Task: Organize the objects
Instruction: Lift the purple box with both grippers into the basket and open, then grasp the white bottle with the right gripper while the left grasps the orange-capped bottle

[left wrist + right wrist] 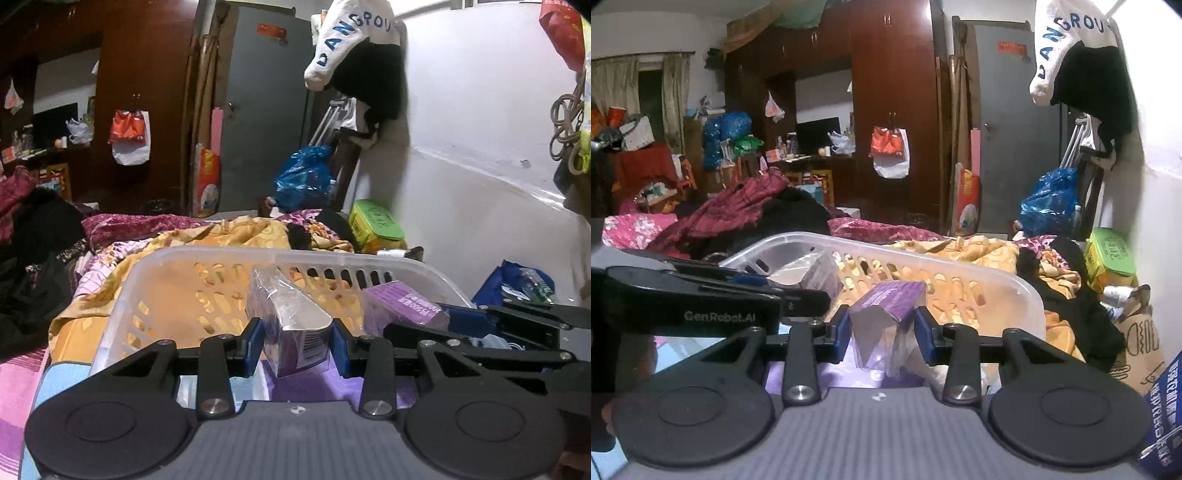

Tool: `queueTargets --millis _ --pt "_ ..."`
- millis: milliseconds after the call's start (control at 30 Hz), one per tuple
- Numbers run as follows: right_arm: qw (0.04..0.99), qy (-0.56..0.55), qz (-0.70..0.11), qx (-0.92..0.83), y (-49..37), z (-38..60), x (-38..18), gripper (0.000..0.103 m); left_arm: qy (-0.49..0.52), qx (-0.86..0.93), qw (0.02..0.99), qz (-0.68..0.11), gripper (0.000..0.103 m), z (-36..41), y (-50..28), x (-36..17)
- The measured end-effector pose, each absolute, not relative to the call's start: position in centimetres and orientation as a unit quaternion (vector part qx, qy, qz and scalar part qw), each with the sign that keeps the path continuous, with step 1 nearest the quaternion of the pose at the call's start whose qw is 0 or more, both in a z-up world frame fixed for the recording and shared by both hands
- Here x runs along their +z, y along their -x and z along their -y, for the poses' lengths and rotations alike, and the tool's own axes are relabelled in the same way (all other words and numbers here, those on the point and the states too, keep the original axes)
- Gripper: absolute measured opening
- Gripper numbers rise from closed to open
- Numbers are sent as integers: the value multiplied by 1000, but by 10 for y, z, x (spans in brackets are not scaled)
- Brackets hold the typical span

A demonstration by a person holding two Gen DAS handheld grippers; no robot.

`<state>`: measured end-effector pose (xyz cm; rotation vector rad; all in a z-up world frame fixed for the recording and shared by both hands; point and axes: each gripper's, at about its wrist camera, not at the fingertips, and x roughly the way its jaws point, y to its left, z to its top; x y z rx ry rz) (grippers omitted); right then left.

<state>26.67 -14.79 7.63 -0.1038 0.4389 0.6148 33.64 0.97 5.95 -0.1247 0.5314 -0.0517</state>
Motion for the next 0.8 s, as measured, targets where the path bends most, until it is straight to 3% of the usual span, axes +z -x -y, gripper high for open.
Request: queueTargets --millis 167,233,267,333,400,600,800 --pt "929 46 -214 298 -268 155 79 42 67 -35 964 -253 44 -13 -336 62" --pt "927 45 -218 303 -268 157 83 45 60 -31 967 -247 65 -13 -329 69" --pt "931 45 -212 294 -266 160 88 49 54 -31 970 -234 71 -12 -320 75" --pt "939 35 -193 284 -254 171 98 79 49 -49 978 -199 81 -12 -294 87" --pt "941 20 -168 294 -232 186 108 101 40 -65 980 -185 82 -11 -266 93" --pt "943 -34 -128 306 -150 254 88 103 -13 -56 980 -189 83 -7 -170 57" --pt "945 -31 -197 260 -122 269 22 103 4 -72 974 -215 83 -14 -141 6"
